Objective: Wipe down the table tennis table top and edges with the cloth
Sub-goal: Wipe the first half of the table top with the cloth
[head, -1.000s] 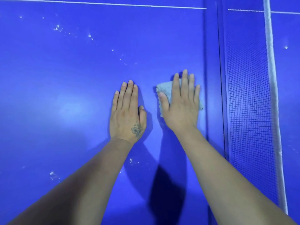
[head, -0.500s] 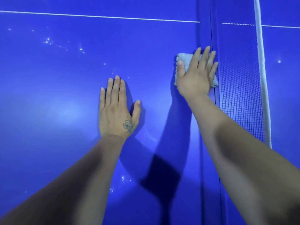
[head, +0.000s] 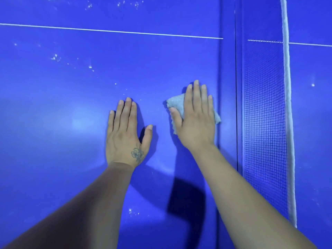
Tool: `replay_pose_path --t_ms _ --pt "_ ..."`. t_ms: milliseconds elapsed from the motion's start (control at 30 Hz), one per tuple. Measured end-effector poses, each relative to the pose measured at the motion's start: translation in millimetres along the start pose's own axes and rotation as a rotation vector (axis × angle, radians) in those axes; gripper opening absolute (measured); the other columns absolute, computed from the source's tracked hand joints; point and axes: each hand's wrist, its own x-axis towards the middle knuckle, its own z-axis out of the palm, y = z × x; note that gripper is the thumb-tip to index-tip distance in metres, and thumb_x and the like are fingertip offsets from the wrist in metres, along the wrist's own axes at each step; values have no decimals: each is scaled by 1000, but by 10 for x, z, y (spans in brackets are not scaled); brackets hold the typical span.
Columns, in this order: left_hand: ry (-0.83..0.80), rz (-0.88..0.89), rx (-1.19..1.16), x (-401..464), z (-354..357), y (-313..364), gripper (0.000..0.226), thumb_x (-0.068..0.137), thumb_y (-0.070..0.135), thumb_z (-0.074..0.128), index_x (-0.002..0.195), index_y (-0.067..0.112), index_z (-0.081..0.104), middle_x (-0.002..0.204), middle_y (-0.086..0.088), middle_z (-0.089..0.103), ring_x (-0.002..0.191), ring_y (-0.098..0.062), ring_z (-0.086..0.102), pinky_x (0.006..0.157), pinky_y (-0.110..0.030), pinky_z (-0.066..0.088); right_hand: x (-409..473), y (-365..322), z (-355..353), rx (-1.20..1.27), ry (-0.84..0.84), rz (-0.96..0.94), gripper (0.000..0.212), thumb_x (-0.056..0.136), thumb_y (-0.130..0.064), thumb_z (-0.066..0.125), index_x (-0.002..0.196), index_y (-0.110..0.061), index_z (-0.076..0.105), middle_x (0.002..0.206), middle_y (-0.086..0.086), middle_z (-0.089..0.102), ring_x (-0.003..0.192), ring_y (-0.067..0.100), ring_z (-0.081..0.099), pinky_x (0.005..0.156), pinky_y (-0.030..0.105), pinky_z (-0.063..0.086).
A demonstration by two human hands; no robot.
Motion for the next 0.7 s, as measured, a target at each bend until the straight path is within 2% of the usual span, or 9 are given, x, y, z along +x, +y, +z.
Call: replay_pose_path --t_ms 100,233,400,533,700 --pt "2 4 -14 11 0 -1 77 109 53 37 168 6 25 178 -5 17 166 -22 8 133 -53 16 244 319 -14 5 16 53 81 111 -59 31 169 -4 19 179 14 14 166 34 9 134 53 10" --pt "9 -3 -14 13 -8 1 77 108 53 41 167 5 26 178 -6 18 166 -22 9 132 -53 17 853 647 -44 -1 -9 142 85 109 -64 23 171 -7 15 179 12 11 166 32 5 134 52 5" --pt "17 0 -43 13 -9 9 77 107 51 45 166 4 29 177 -6 22 165 -23 11 131 -55 20 1621 502 -34 12 -28 230 88 107 -66 19 170 -4 12 179 15 7 166 35 0 134 54 1" --pt "1 -7 -24 19 -8 5 77 107 52 43 167 5 28 177 -5 20 165 -22 11 131 -54 21 1886 -20 9 -3 -72 137 87 106 -64 17 170 -5 13 179 17 6 165 41 1 133 56 2" --pt "1 -3 -25 16 2 3 77 107 51 43 166 5 29 177 -5 21 165 -21 12 131 -55 21 1508 -530 69 63 -59 -88 84 105 -61 21 169 -7 24 178 15 14 165 38 8 134 54 3"
